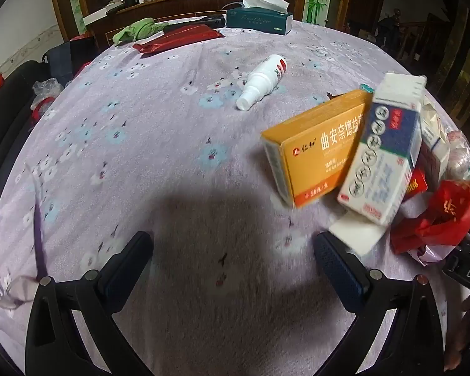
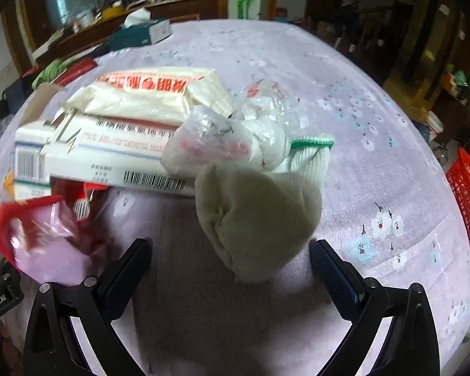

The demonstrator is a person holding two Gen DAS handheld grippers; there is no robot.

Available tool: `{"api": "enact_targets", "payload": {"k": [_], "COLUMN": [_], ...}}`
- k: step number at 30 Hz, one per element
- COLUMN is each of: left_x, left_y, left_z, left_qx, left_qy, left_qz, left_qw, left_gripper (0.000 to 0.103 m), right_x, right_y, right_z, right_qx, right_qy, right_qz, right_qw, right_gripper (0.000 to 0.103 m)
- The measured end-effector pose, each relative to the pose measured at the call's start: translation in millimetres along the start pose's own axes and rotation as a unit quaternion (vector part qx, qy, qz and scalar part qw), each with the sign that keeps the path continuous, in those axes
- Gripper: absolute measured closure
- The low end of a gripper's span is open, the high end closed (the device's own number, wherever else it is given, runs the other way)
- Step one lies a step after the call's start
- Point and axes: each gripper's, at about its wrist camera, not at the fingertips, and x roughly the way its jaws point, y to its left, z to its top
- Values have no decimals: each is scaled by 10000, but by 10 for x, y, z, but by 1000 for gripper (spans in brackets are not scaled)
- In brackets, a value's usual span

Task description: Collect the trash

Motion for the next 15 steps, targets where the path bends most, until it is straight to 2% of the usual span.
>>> {"api": "enact_targets", "payload": {"k": [1,5,12,15], "left_x": [-73,-509,-1463,-1792], "left_y": [9,-15,-279,-467], "left_z": [-28,-169,-485,-622], "left_qx": [12,146,51,276], "left_qy": [-96,-536,-1260,-1576], "left_qz": [-24,-10,-295,-250], "left_qw": [10000,9985,9916,9868], "left_gripper": [0,0,0,0], "right_x": [-47,-439,-1302,-1710], "right_y": [-53,-211,-447,-560], "right_z": [-22,-156,-391,-529], "right_qx": [-6,-1,-211,-430], "right_qy": [140,-81,-602,-965], "right_qz": [38,220,616,583], "right_qw": [9999,9997,9961,9927], "right_gripper": [1,2,2,2]}}
